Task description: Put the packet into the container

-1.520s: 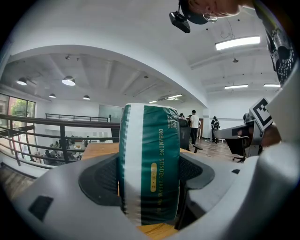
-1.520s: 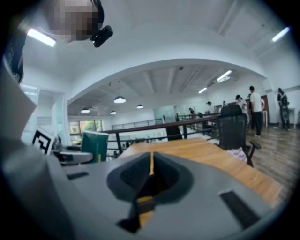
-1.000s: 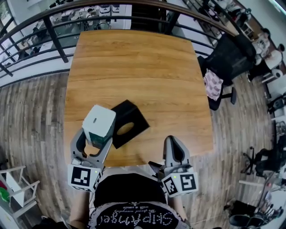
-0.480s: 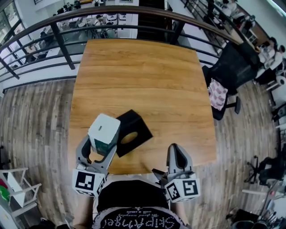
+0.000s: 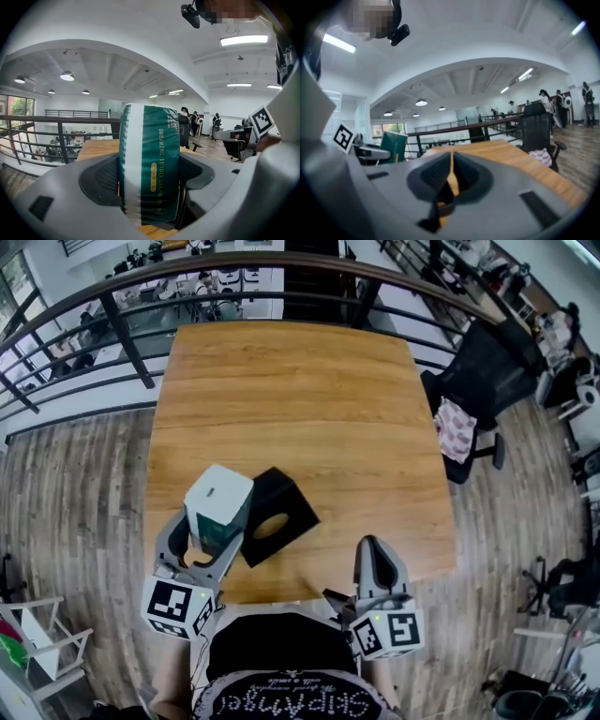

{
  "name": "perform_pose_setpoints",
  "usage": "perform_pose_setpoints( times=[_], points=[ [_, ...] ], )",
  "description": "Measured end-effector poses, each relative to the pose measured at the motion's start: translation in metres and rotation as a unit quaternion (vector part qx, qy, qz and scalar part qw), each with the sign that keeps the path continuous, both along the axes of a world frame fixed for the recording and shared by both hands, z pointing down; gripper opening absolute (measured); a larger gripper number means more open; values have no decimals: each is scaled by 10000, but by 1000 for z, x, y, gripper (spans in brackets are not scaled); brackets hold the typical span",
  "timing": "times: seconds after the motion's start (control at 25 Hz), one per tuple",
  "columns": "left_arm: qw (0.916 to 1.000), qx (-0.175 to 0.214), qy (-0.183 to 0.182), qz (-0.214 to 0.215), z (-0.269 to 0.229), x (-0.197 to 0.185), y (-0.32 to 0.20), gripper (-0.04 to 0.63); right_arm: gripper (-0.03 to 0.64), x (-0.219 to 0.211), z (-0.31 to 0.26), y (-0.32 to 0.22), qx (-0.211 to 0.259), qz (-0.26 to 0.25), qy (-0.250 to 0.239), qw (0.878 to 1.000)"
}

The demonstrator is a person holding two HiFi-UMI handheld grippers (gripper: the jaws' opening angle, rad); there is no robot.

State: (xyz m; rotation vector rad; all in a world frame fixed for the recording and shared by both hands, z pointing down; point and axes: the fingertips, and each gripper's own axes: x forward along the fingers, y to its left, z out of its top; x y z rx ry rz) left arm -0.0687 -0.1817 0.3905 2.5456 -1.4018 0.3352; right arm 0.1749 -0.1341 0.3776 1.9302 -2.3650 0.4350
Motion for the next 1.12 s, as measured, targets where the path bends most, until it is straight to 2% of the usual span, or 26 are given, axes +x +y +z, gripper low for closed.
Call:
perform_pose_setpoints(
  times=[0.28, 0.52, 1.12],
  points=[
    [9976, -277, -120, 623, 12, 23, -14, 376, 38, 8, 4, 9, -37, 133, -18, 9999],
    [9917, -634, -404, 1045, 45, 42, -24, 376, 38, 21, 8, 19, -120, 349, -34, 9993],
    [9779, -1096, -756, 1610, 98, 73, -20, 376, 38, 49, 16, 44, -318, 913, -39, 9953]
  ],
)
